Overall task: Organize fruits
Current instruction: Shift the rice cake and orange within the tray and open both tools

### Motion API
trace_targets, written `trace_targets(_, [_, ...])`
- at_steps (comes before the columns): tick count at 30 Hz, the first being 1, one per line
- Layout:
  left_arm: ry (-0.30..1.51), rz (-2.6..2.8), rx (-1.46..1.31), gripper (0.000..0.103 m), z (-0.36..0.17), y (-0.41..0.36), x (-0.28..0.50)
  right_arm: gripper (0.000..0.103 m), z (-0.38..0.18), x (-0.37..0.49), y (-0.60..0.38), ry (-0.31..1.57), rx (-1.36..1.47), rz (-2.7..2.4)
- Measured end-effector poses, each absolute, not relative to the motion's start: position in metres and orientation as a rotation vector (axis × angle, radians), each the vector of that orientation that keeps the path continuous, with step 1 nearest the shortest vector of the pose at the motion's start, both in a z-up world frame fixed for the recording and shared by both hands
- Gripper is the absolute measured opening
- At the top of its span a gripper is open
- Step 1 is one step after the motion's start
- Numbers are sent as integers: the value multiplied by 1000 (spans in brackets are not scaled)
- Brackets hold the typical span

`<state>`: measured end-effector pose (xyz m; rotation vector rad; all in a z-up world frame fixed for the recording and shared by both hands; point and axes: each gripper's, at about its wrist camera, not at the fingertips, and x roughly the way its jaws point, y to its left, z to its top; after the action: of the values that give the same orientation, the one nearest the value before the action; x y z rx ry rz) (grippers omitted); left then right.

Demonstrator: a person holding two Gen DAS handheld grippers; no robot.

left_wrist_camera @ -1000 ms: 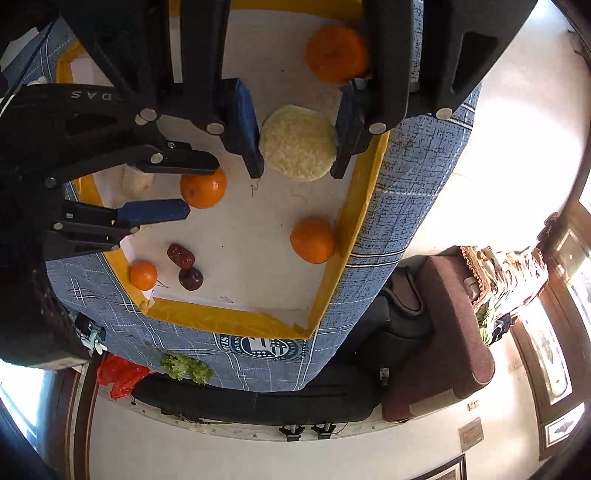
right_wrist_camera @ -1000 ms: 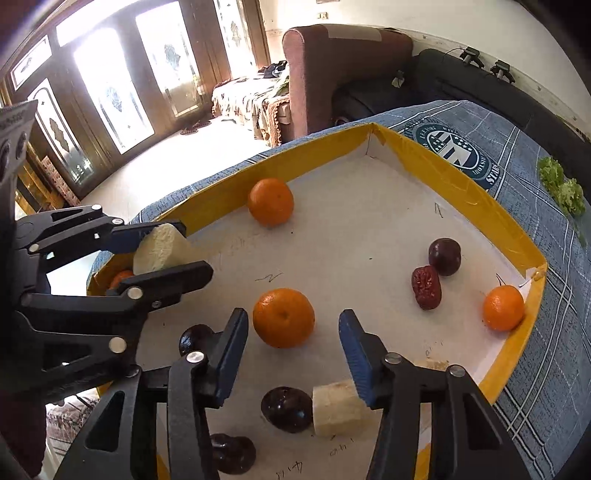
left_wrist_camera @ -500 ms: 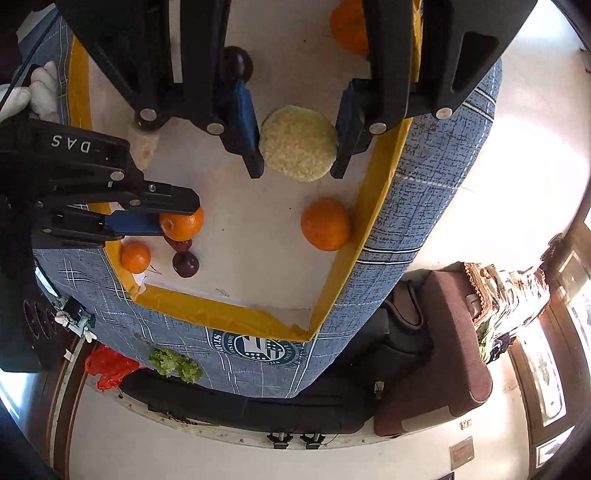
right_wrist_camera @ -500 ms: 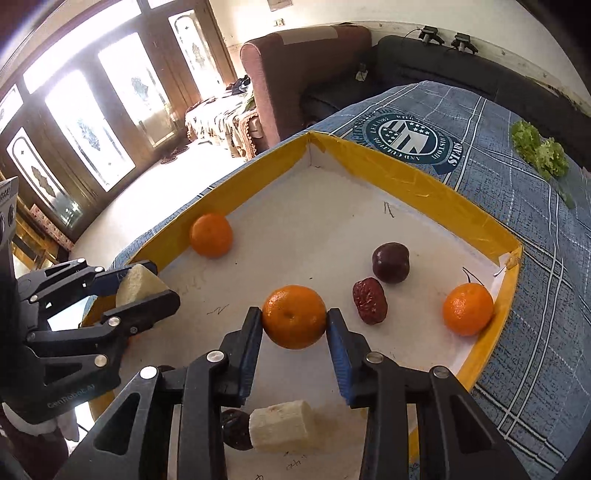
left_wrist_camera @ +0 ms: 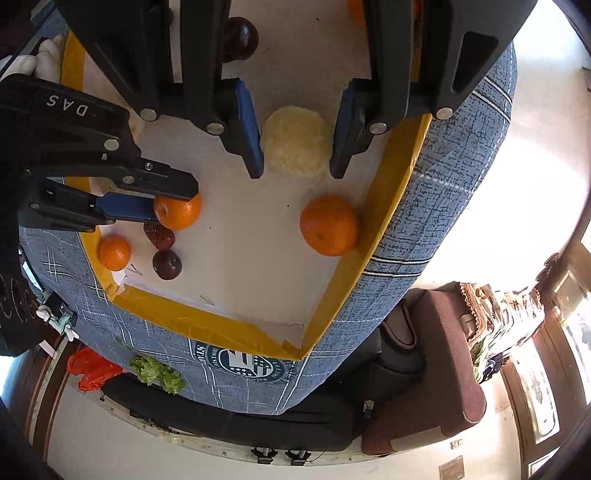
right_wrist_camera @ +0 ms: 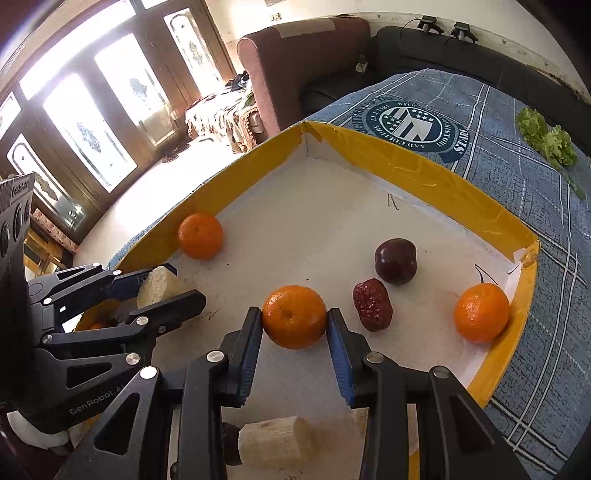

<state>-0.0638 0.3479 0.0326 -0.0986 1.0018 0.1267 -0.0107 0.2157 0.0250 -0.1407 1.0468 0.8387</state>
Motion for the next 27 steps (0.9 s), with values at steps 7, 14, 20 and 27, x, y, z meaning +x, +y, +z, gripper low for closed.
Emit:
trace_targets(7, [975, 188, -96, 63, 39, 350, -70, 41, 27, -16, 217, 1019, -171, 849])
trace_targets(14, [913, 272, -75, 72, 56, 341, -92, 49, 43, -31, 207, 976, -148, 853])
trace_targets(20, [834, 335, -43, 80, 77, 324, -118, 54, 61, -47, 185, 927, -102, 848])
trace_targets(27, [784, 361, -20, 84, 93, 303, -137, 60, 78, -68, 160, 879, -59, 835])
